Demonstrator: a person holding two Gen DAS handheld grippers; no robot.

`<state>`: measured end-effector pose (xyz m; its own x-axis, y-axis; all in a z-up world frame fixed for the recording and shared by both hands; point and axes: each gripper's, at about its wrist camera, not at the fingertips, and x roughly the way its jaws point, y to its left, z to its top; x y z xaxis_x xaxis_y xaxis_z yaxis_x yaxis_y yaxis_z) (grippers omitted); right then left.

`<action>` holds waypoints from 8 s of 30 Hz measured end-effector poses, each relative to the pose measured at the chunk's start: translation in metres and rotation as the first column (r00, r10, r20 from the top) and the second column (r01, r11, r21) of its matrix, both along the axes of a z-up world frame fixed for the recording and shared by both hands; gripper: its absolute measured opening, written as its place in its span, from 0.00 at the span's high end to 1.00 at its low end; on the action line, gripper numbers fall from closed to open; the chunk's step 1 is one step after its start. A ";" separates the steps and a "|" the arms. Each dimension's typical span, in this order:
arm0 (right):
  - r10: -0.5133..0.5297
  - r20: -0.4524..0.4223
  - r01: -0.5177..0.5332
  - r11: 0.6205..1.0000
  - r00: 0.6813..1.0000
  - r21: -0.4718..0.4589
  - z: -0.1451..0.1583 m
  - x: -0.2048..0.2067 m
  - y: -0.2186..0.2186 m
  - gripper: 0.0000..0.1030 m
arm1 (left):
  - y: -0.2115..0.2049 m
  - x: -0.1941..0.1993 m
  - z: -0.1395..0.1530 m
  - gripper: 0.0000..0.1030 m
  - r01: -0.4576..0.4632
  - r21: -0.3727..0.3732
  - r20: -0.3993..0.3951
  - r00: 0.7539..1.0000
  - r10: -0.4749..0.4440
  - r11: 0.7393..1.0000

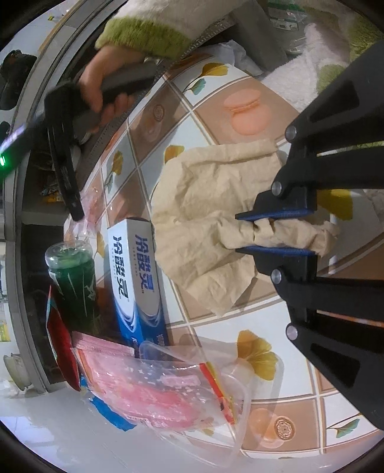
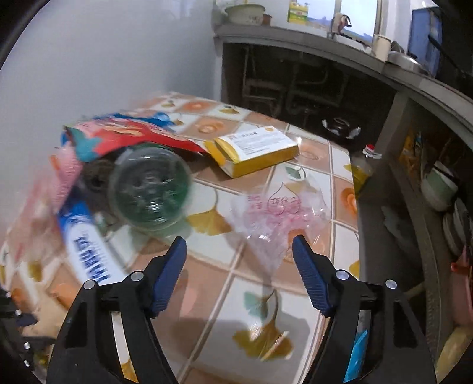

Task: Collect trash
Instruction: 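Grasp the brown paper bag with the left tool while the right tool moves to the clear bag, then close the right tool on the clear 'CAKE' plastic bag, then carry the paper bag in the left tool while the right tool carries the plastic bag to the blue basket, then open the left tool over the basket while the right tool drops the plastic bag in, then move both open tools back from the basket to the table, then grasp the clear plastic wrapper beside the pink sponge with the right tool, then close the left tool on the rim of the clear plastic box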

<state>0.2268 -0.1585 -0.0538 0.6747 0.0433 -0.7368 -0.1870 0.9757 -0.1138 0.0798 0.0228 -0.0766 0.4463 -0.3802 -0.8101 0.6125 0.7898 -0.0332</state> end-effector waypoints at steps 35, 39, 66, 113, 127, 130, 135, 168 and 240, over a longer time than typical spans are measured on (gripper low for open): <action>-0.145 0.085 0.129 0.977 0.986 0.172 0.041 -0.114 -0.047 0.76 | -0.012 0.000 0.023 0.88 0.028 -0.075 0.020 0.999 -0.026 0.997; -0.182 0.125 0.153 0.965 0.975 0.211 0.051 -0.141 -0.063 0.76 | -0.029 -0.001 0.034 0.88 0.061 -0.076 0.030 0.998 -0.059 0.995; -0.603 0.152 0.542 0.782 0.783 0.309 0.031 -0.291 -0.234 0.75 | -0.344 0.013 0.058 0.88 0.532 0.086 0.032 0.844 -0.536 0.842; -0.751 -0.189 0.756 0.545 0.632 0.362 -0.176 -0.230 -0.372 0.46 | -0.595 0.117 -0.110 0.34 0.370 0.094 -0.515 0.813 -0.273 0.924; -0.741 -0.098 0.722 0.602 0.664 0.341 -0.109 -0.267 -0.300 0.34 | -0.480 0.078 0.021 0.33 0.406 -0.101 -0.382 0.827 -0.412 0.908; -0.735 -0.075 0.709 0.614 0.673 0.345 -0.087 -0.275 -0.284 0.29 | -0.441 0.073 0.053 0.29 0.382 -0.092 -0.307 0.867 -0.392 0.919; -0.762 -0.052 0.731 0.597 0.646 0.330 -0.054 -0.283 -0.273 0.20 | -0.359 0.063 0.087 0.22 0.337 -0.149 -0.173 0.917 -0.361 0.929; -0.258 0.190 0.246 0.966 0.947 0.084 0.058 -0.144 -0.018 0.08 | 0.047 0.026 0.092 0.05 -0.109 -0.352 0.111 0.981 0.157 0.930; 0.148 -0.119 0.021 0.537 0.982 0.844 0.024 -0.028 0.069 1.00 | 0.155 0.069 0.022 0.66 -0.577 -0.198 -0.109 0.816 0.567 0.793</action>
<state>0.1991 -0.0895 -0.0303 0.5247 0.7351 -0.4293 -0.1844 0.5905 0.7857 0.1491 0.1782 -0.0549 0.6046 -0.2298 -0.7627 0.0453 0.9658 -0.2551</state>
